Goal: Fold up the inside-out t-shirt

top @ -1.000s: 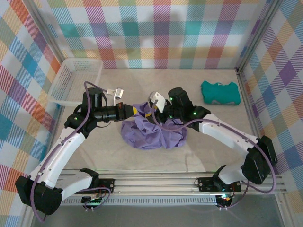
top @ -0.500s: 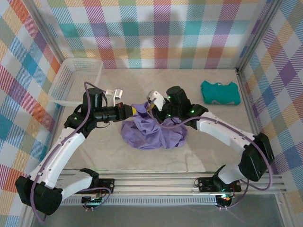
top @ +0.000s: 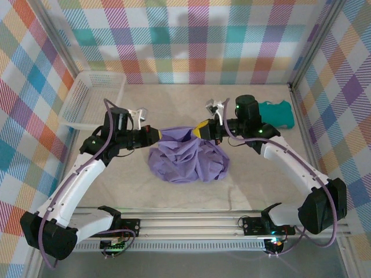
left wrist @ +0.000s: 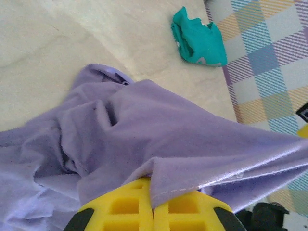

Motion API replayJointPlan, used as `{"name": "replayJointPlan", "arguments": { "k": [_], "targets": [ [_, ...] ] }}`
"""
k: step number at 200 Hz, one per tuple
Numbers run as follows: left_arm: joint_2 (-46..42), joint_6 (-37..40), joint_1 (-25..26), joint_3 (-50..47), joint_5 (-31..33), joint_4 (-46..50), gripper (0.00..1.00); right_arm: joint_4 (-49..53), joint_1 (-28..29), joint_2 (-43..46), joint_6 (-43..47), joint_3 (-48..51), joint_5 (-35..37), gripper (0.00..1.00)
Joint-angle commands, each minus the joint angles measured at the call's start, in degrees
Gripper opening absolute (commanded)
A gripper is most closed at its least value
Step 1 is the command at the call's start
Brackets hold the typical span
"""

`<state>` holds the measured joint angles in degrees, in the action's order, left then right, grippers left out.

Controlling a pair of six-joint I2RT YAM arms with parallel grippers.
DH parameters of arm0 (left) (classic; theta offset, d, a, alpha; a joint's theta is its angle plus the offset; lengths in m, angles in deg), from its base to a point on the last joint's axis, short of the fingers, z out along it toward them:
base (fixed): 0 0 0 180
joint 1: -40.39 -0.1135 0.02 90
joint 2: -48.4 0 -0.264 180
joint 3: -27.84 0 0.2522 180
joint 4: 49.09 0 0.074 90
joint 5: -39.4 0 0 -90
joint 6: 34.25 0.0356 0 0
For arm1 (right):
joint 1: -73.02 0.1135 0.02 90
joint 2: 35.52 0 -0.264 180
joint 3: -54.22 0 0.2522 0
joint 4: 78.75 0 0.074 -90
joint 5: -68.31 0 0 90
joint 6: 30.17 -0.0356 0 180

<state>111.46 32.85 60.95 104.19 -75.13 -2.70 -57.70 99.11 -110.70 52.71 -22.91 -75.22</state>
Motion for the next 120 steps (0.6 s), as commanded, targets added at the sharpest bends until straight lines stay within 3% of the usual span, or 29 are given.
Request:
{"name": "replayJointPlan", "arguments": {
  "k": [1,14,30,52,67,85,101,120],
  "targets": [
    [-0.11,2.94,-0.86,1.3,12.23,6.14,0.0,-4.56,-2.03,0.02,-6.68,0.98,-7.68,0.01],
    [-0.32,3.04,-0.21,0.21,10.57,4.97,0.06,-8.17,-1.69,-1.2,-10.69,1.62,-7.64,0.0],
    [-0.73,3.15,1.69,-1.18,7.82,3.02,0.24,-9.16,-0.58,-2.46,-11.82,1.54,-6.11,0.0],
    [-3.06,4.47,5.73,-1.85,12.26,2.34,0.42,-10.16,-0.15,-3.73,-13.45,1.24,-5.16,0.0],
    [-6.39,6.03,8.53,-3.35,14.87,-0.18,0.46,-10.19,-0.07,-4.34,-14.42,0.82,-5.0,0.0],
    [-9.07,6.72,11.22,-6.86,9.97,-7.63,0.47,-10.2,-0.07,-4.54,-14.64,0.44,-5.93,0.0],
    [-7.48,6.79,12.59,-7.97,5.5,-12.95,0.46,-9.04,-0.07,-4.3,-12.79,-0.1,-7.64,0.0],
    [-3.46,9.11,12.84,-7.09,7.25,-15.68,0.42,-3.53,-0.07,-4.27,-6.89,-1.89,-10.03,0.0]
  ]
}}
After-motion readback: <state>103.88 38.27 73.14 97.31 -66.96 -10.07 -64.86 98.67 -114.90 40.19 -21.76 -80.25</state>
